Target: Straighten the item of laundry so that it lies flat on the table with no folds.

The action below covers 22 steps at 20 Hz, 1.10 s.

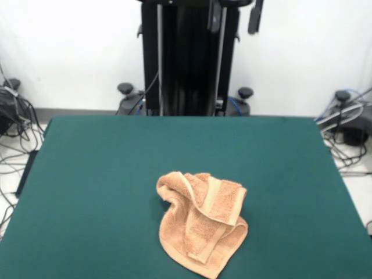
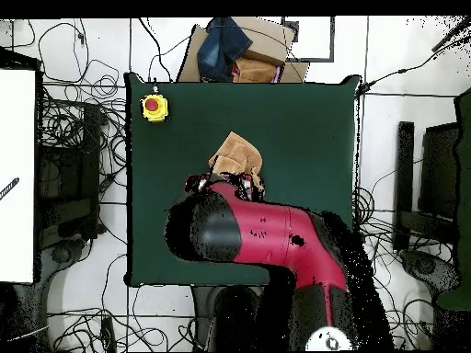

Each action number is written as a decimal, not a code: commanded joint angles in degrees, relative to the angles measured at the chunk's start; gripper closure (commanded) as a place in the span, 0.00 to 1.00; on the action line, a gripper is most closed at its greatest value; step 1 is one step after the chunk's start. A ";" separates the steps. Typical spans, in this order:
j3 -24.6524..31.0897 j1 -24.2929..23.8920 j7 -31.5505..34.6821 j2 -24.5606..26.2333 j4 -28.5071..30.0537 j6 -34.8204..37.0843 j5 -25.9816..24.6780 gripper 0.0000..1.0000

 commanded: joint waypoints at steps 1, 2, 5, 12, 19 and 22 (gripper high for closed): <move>3.46 0.14 2.56 11.18 -4.05 -0.35 -3.79 0.00; 3.11 0.05 2.79 11.64 -3.72 -1.04 -4.22 0.00; 0.95 0.87 4.50 13.44 -3.70 -2.16 -5.97 0.00; -1.55 2.69 6.95 18.63 -6.22 -4.69 -8.35 0.00; -3.22 5.02 9.59 20.72 -8.10 -6.87 -8.64 0.00; -2.89 6.09 8.86 18.94 -10.48 -1.31 -7.30 0.00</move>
